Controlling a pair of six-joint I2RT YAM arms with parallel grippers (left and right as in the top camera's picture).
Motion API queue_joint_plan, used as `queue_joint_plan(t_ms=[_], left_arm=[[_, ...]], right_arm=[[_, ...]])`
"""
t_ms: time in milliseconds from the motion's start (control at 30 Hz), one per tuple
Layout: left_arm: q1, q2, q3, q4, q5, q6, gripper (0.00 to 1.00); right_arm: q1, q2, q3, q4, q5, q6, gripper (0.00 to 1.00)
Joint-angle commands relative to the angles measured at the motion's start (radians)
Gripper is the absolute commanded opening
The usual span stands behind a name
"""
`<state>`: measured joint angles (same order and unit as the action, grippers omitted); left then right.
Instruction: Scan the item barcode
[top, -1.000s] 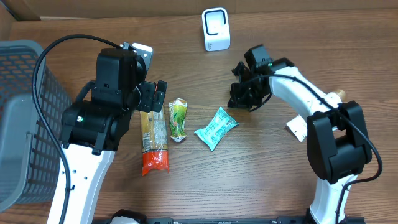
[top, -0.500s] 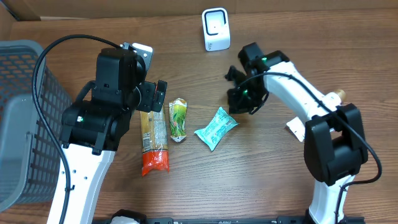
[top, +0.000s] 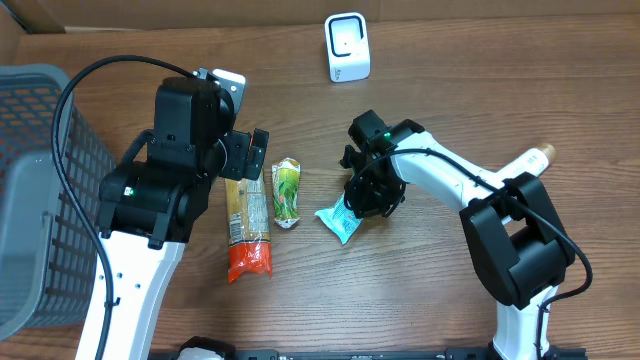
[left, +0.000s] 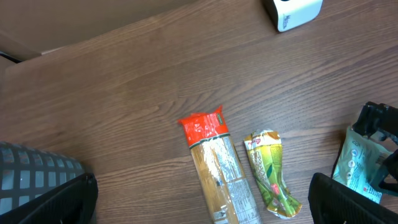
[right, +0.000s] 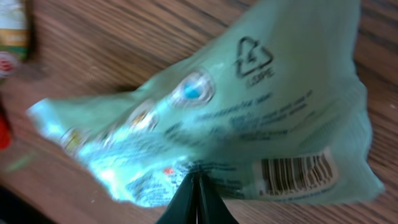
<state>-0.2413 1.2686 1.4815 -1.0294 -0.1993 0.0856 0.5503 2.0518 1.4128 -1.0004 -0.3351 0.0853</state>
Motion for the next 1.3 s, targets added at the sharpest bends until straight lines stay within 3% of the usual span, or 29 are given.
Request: queue_joint_plan(t_ms=[0, 267, 400, 700, 900, 1100, 1267], left_arm=[[0.005, 0.007, 0.008, 0.001, -0.01, 0.016, 1.0], [0.005, 0.007, 0.008, 0.001, -0.01, 0.016, 0.99], [0.005, 0.007, 0.008, 0.001, -0.01, 0.016, 1.0], [0.005, 0.007, 0.008, 0.001, -0.01, 0.016, 1.0], [0.005, 0.007, 0.008, 0.001, -0.01, 0.016, 1.0], [0.005, 0.007, 0.008, 0.001, -0.01, 0.016, 1.0], [0.005, 0.007, 0.008, 0.001, -0.01, 0.016, 0.99]], right_arm=[[-0.024, 0.004, -0.048, 0.038, 0.174, 0.056, 0.04], [-0.069, 0.004, -0.065, 0.143, 0.46, 0.029, 0.04], [-0.068, 0.004, -0.063, 0.162, 0.47, -0.058, 0.04], [-0.068, -0.051, 0.052, 0.093, 0.308, -0.05, 0.04], [-0.061, -0.104, 0.106, 0.21, 0.068, 0.097, 0.05], [-0.023, -0.025, 0.092, 0.32, 0.069, 0.309, 0.09], [-0.016, 0.015, 0.093, 0.285, 0.071, 0.416, 0.11]])
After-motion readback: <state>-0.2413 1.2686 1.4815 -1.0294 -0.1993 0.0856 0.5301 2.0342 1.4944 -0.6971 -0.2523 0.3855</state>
